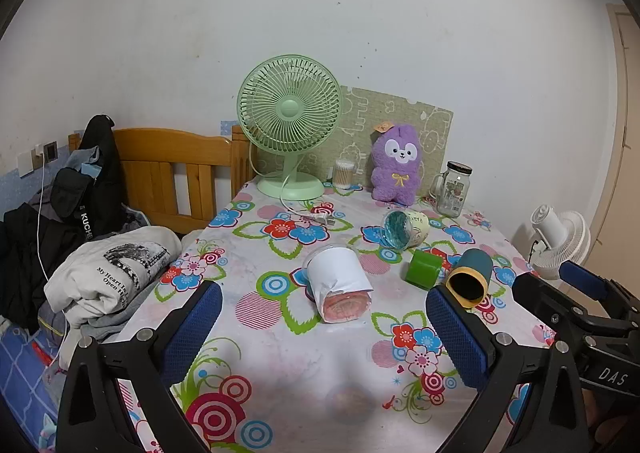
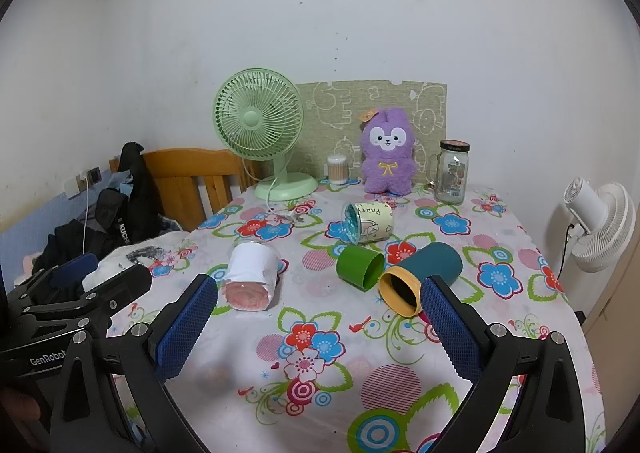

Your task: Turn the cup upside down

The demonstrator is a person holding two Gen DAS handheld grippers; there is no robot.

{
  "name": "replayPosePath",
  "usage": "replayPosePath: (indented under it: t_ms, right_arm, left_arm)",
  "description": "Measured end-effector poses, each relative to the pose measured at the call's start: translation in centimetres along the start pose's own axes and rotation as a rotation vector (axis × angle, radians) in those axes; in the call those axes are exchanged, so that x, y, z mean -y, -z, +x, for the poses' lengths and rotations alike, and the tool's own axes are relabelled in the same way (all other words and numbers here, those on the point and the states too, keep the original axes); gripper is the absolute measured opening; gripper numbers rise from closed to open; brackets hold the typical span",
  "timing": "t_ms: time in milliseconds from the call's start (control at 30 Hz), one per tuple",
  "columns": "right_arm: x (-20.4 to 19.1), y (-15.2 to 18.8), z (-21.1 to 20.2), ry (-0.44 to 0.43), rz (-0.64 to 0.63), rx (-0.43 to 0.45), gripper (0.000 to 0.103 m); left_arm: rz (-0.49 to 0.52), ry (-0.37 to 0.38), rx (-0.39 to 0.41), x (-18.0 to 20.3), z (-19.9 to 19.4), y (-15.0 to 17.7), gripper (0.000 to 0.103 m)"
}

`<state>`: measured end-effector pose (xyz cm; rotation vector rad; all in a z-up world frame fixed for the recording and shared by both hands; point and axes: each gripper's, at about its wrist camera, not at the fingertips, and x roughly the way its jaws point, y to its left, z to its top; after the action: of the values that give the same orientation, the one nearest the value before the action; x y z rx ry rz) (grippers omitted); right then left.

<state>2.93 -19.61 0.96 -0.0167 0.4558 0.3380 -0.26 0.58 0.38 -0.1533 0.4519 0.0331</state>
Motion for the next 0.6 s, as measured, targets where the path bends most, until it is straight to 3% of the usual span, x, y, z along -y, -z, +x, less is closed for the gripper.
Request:
replayPosePath:
  t_ms: [600]
  right_arm:
    - [-0.18,0.24,0.27,-0.003,-0.003,-0.015,0.102]
  left_arm:
    - [0.003,-0.005,-0.001,0.11,0.04,-0.02,0.103]
